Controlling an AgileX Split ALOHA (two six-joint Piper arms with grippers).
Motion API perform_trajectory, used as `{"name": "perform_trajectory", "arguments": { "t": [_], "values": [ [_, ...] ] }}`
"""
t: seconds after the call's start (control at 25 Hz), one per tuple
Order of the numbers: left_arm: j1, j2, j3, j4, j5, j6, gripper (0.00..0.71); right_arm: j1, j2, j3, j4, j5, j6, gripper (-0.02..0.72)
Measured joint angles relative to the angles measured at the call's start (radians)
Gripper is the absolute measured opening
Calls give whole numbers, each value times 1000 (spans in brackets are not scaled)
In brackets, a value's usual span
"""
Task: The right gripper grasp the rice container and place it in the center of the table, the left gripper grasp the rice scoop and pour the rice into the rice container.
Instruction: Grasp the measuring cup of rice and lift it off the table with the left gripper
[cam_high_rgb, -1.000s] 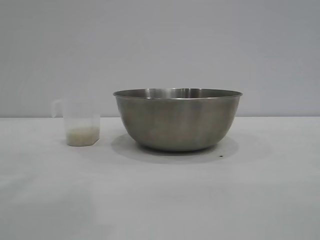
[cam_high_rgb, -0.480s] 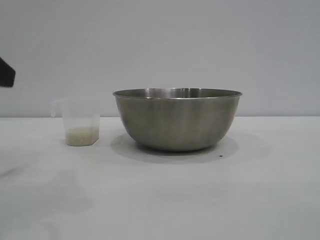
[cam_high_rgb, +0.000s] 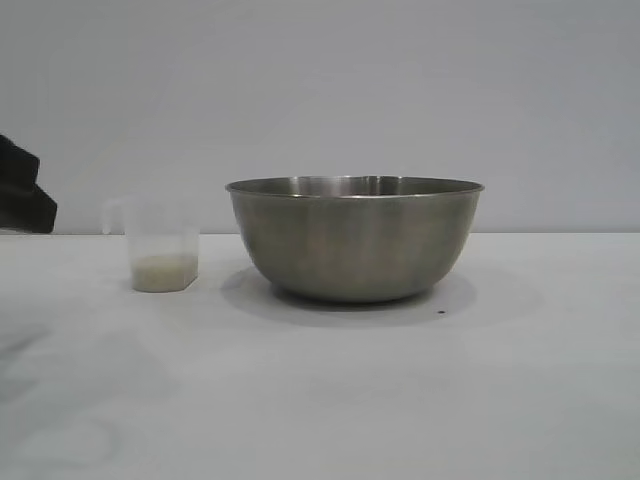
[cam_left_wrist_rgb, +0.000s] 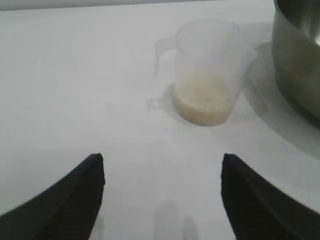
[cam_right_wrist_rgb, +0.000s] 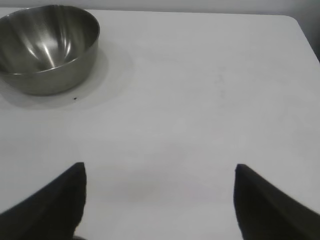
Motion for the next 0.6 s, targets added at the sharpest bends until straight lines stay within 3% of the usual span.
{"name": "perform_trajectory", "arguments": {
  "t": [0.6],
  "values": [
    [0, 117, -145, -71, -1, 91, 436, 0, 0, 0, 0, 0, 0, 566]
  ]
}}
